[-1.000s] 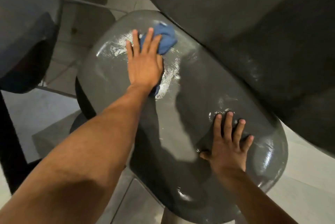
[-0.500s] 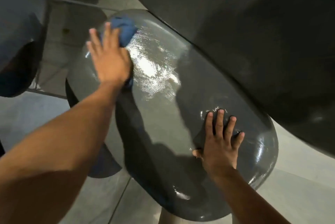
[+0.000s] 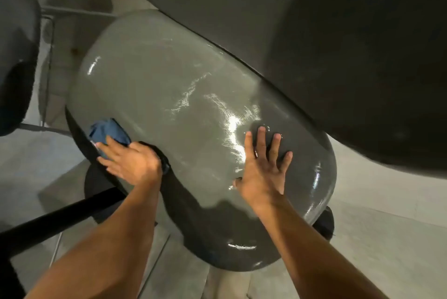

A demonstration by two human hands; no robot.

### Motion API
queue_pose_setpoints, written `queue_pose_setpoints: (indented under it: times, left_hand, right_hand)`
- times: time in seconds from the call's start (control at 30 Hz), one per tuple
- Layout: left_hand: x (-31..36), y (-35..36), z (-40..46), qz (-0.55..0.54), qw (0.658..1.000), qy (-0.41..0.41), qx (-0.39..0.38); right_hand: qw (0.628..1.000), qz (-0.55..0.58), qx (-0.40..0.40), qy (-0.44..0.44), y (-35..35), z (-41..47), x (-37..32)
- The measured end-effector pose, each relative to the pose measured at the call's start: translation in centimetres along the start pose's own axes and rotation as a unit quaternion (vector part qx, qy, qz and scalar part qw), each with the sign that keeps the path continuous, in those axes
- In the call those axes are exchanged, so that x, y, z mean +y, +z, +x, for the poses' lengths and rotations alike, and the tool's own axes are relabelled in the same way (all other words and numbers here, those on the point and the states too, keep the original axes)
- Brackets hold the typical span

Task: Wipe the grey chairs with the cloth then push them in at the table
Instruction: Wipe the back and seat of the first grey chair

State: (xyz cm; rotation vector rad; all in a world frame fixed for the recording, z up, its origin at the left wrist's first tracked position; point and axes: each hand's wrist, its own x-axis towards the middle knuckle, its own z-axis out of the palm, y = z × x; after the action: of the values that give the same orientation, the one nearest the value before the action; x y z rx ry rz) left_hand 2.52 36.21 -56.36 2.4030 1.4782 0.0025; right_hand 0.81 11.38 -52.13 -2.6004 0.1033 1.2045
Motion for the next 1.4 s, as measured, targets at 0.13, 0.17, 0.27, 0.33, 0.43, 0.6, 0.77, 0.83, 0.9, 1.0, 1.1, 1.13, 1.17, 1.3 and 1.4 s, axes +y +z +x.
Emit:
queue_pose_setpoints:
  times: [0.13, 0.17, 0.27, 0.33, 0.43, 0.6, 0.77, 0.83, 0.9, 1.0, 1.1, 1.13, 1.17, 1.3, 1.4]
  left_hand:
    - [4.8, 1.7, -3.7, -0.005, 0.988, 0.142, -0.063]
    - [6.0, 2.4, -4.8, -0.004, 0.978, 0.189, -0.085]
    - [8.8, 4.4, -9.7, 0.022, 0.925, 0.343, -0.163]
    - [9.4, 5.3, -13.9, 0.06, 0.879, 0.43, -0.198]
    - [7.2, 5.3, -20.6, 0.083, 0.819, 0.516, -0.237]
    - [-1.9, 2.0, -24.3, 0.078, 0.737, 0.604, -0.293]
    - [-7.4, -1.1, -17.1, 0.172, 0.838, 0.47, -0.217]
    - [-5.3, -0.7, -15.2, 0.145, 0.899, 0.362, -0.2]
    - [-1.1, 0.8, -15.3, 0.091, 0.925, 0.317, -0.188]
    - [5.0, 3.9, -19.3, 0.045, 0.904, 0.37, -0.212]
    - [7.6, 5.1, -25.7, 0.073, 0.826, 0.497, -0.257]
    - [7.4, 5.1, -27.4, 0.071, 0.804, 0.526, -0.268]
    - [6.7, 4.9, -28.5, 0.064, 0.784, 0.551, -0.279]
    - [0.3, 2.8, -29.2, 0.063, 0.729, 0.613, -0.3]
    - [-6.2, 0.3, -26.8, 0.086, 0.758, 0.587, -0.27]
  right_hand:
    - [0.998, 0.038, 0.012, -0.041, -1.5, -0.8, 2.8]
    - [0.998, 0.035, 0.016, -0.041, -1.7, -1.2, 3.8]
    - [0.998, 0.036, 0.045, -0.027, -1.4, -3.0, 7.2]
    - [0.996, 0.049, 0.069, -0.02, -0.6, -4.4, 9.7]
    - [0.989, 0.117, 0.093, 0.009, 0.6, -6.3, 12.4]
    - [0.966, 0.229, 0.114, 0.033, 1.3, -8.7, 13.5]
    - [0.959, 0.256, 0.114, 0.034, 1.7, -9.7, 13.8]
    - [0.946, 0.295, 0.126, 0.047, 2.1, -9.9, 13.9]
    - [0.924, 0.35, 0.146, 0.056, 2.3, -10.1, 13.9]
    - [0.888, 0.419, 0.181, 0.062, 2.5, -10.4, 13.9]
    - [0.868, 0.454, 0.182, 0.081, 2.2, -11.0, 13.9]
    - [0.863, 0.465, 0.177, 0.088, 2.0, -11.1, 13.9]
    - [0.858, 0.475, 0.173, 0.093, 1.9, -11.1, 13.9]
    - [0.858, 0.477, 0.146, 0.122, 1.9, -11.3, 14.0]
    - [0.865, 0.47, 0.118, 0.131, 2.4, -12.3, 13.4]
